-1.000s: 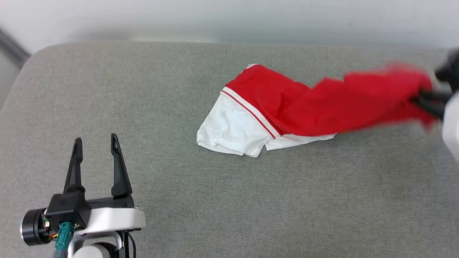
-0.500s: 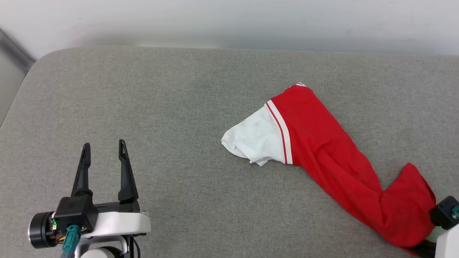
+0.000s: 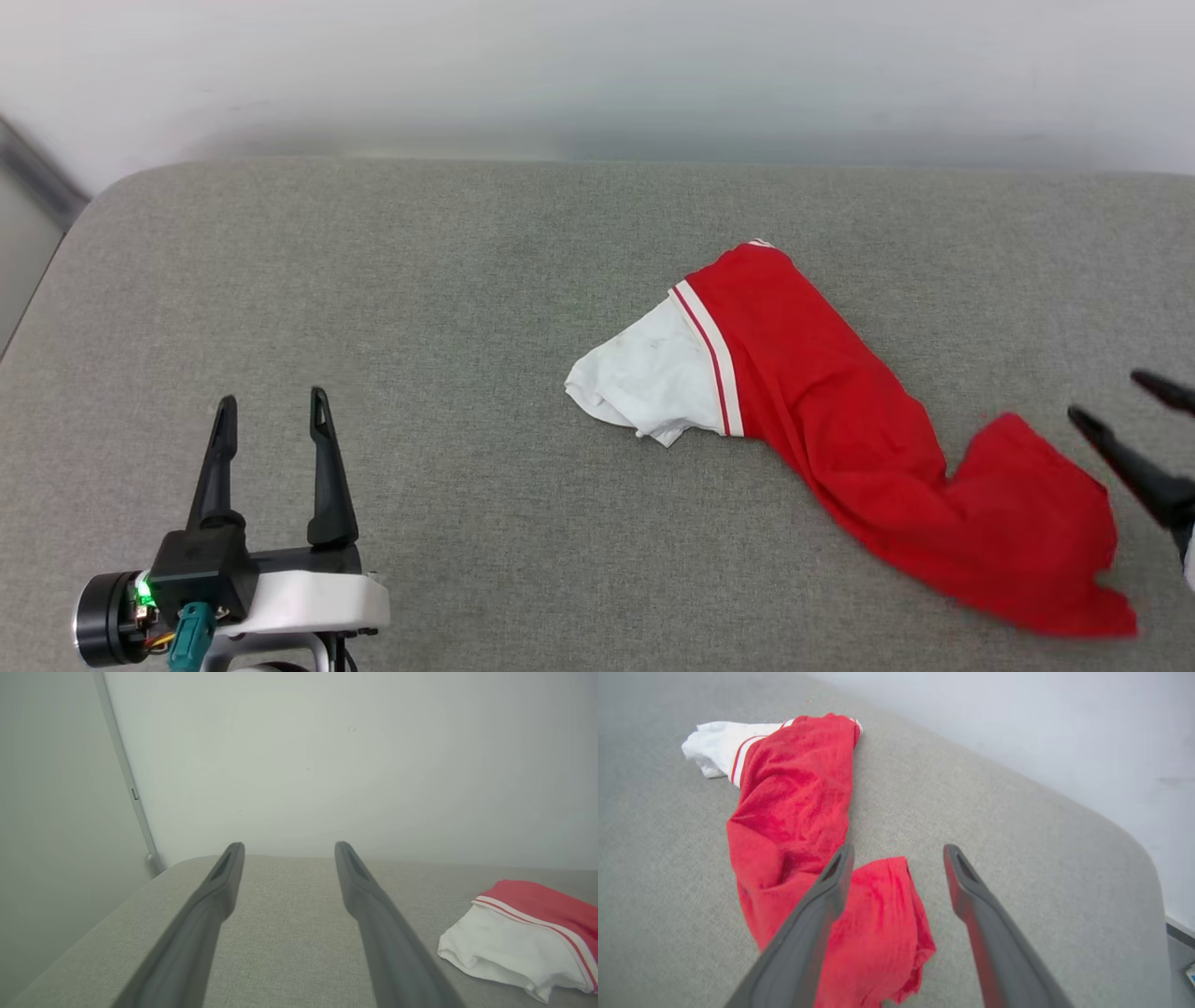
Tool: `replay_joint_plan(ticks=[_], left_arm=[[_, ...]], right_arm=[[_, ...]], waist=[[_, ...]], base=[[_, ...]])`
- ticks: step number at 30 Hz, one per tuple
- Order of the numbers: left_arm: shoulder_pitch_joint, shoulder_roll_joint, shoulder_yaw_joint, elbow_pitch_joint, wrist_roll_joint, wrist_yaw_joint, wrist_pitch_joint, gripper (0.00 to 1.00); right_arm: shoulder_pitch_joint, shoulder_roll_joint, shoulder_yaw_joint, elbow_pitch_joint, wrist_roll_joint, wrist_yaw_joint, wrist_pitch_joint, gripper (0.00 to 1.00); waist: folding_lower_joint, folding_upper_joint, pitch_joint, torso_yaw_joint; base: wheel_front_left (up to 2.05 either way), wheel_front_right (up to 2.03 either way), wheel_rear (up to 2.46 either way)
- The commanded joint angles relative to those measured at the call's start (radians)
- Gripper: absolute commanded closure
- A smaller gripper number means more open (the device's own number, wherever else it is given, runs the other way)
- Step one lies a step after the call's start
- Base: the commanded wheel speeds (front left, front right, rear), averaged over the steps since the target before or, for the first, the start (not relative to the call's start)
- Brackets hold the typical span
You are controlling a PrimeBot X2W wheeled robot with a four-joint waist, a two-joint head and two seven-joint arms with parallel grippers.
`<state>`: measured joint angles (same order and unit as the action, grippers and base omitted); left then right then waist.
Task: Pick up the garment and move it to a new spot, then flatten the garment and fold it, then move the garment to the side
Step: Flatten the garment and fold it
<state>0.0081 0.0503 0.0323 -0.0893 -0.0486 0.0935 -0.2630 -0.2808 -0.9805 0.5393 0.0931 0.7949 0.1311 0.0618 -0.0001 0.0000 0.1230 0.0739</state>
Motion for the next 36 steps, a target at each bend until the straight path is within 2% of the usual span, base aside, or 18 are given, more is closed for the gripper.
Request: replay_joint_plan(ticks=[1,5,11,16,20,24,29,32,36], left_arm=[[0.007,0.0,-0.003,-0.001,0.003,-0.004,-0.002,0.0],[0.007,0.0,-0.009,0.001,0.006,-0.007,-0.002,0.0],[-0.011,0.0,-0.016,0.008,0.009,-0.013,-0.002,0.0],[-0.046,0.002,-0.011,0.011,0.014,-0.027,-0.002,0.0],[-0.099,0.013,-0.012,0.012,0.015,-0.052,-0.002,0.0],[-0.185,0.044,-0.024,0.055,0.006,-0.106,-0.002,0.0],[-0.358,0.098,-0.056,0.168,-0.012,-0.177,0.016,0.0],[-0.485,0.136,-0.102,0.231,-0.031,-0.206,0.096,0.0],[-0.624,0.178,-0.186,0.311,-0.11,-0.222,0.284,0.0]], right_arm=[[0.028,0.026,-0.051,-0.027,-0.025,-0.001,-0.001,0.0],[0.077,0.129,-0.262,-0.108,-0.121,-0.001,-0.009,0.0],[0.164,0.41,-0.532,-0.189,-0.336,-0.001,-0.071,0.0],[0.227,0.624,-0.629,-0.229,-0.487,-0.001,-0.137,0.0],[0.269,0.747,-0.669,-0.225,-0.562,-0.001,-0.209,0.0],[0.295,0.824,-0.686,-0.217,-0.611,-0.001,-0.263,0.0],[0.298,0.873,-0.682,-0.218,-0.644,-0.001,-0.3,0.0],[0.286,0.885,-0.675,-0.219,-0.659,-0.001,-0.31,0.0],[0.267,0.896,-0.667,-0.22,-0.677,-0.001,-0.319,0.0]], waist=[[0.0001,0.0,-0.001,0.0],[0.0001,0.0,-0.003,0.004],[0.0001,0.0,-0.002,0.015],[0.0001,0.0,0.001,0.017],[0.0001,0.0,0.008,0.014],[0.0001,0.0,0.02,0.004],[0.0001,0.0,0.042,-0.021],[0.0001,0.0,0.062,-0.039],[0.0001,0.0,0.089,-0.065]], base=[[0.0,0.0,0.0],[0.0,0.0,0.0],[0.0,0.0,0.0],[0.0,0.0,0.0],[0.0,0.0,0.0],[0.0,0.0,0.0],[0.0,0.0,0.0],[0.0,0.0,0.0],[0.0,0.0,0.0]])
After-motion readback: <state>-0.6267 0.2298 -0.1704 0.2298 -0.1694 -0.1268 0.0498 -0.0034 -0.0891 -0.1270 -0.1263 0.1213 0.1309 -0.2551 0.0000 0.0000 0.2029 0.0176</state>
